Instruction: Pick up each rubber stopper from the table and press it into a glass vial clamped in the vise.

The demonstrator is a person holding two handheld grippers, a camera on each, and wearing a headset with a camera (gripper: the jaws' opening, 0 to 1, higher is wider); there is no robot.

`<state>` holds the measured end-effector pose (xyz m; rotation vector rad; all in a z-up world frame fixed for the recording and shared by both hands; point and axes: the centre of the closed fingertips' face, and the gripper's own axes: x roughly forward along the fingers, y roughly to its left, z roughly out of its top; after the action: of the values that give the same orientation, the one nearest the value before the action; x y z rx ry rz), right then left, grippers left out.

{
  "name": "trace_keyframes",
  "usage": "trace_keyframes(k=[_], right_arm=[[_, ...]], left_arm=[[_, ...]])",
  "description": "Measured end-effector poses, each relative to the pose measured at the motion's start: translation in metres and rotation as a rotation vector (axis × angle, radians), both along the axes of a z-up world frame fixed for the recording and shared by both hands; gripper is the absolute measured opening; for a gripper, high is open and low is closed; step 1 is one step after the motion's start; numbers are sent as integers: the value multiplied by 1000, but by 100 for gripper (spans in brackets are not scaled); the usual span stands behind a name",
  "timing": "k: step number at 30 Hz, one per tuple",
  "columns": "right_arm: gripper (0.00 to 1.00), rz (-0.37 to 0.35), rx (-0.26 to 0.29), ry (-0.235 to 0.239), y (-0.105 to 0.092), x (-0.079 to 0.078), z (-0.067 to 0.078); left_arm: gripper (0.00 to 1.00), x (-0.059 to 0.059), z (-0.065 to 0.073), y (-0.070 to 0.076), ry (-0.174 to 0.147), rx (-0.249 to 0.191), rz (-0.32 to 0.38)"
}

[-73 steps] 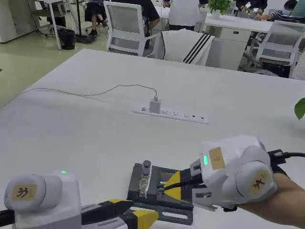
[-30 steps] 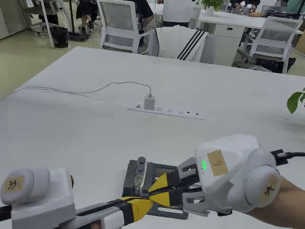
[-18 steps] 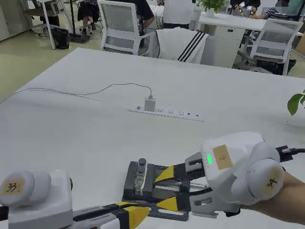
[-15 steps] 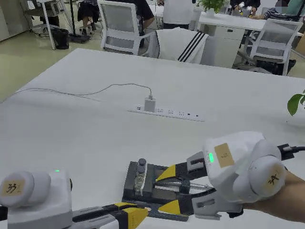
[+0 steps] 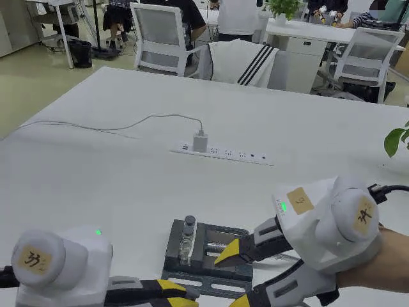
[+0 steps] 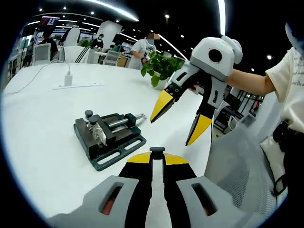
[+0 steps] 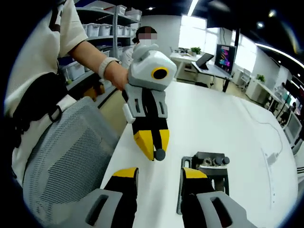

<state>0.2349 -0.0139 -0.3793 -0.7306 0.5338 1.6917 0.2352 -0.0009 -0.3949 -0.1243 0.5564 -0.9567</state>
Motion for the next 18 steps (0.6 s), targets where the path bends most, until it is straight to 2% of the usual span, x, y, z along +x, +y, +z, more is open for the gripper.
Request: trace_keyframes(k=[2,3,4,5,8,9,11,14,15,18], right_arm=[[28,4,-2,19,1,-3,0],[26,5,1,32,1,-5,0],[27,2,8,48,2,-7,1],[27,3,9,56,3,-8,2],[24,18,5,56,3,-11,1],[24,17,1,75,4,-14,0],[24,30,-2,78,4,-17,-2],[23,35,-8,85,5,-20,-5],[22,37,-10,89,5,-21,-6],[20,49,-22,101,6,-25,-10]], left_arm=[[4,-4,1,-4,-24,23,-39],[4,-5,0,-5,-35,43,-56],[4,-6,-1,-5,-62,81,-83],[4,-8,-2,-6,-68,94,-98],[4,-11,-3,-8,-92,127,-132],[4,-12,-4,-9,-109,147,-150],[4,-14,-4,-11,-135,171,-178],[4,-16,-3,-14,-155,189,-201],[4,-16,-2,-14,-172,193,-206],[4,-16,-1,-15,-188,203,-221]])
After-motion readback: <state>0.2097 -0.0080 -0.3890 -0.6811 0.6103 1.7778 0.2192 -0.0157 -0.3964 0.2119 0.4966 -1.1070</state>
